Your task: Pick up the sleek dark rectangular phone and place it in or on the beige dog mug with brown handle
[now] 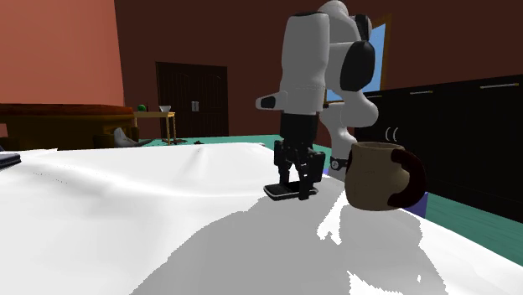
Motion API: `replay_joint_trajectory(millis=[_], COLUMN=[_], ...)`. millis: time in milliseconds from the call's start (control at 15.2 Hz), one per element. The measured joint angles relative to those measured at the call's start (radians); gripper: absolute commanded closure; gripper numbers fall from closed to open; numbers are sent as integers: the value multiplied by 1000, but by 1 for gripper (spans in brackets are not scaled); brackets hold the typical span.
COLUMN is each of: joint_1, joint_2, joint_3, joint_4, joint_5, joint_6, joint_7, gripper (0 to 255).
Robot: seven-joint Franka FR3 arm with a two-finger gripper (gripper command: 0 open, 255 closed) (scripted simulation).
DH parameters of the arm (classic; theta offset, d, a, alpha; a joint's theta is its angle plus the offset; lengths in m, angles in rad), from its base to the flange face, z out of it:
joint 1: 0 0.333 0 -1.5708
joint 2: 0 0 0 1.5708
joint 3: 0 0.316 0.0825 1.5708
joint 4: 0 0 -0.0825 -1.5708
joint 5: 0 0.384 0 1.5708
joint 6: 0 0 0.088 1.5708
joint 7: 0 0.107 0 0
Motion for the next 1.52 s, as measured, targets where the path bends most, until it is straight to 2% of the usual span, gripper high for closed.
replay_joint_trajectory(millis=[1518], joint_1=[-11], joint_2=[-117], joint_3=[17], joint_4=[163], joint_5=[64], joint_6=[-270], joint_7=[-56], gripper=[255])
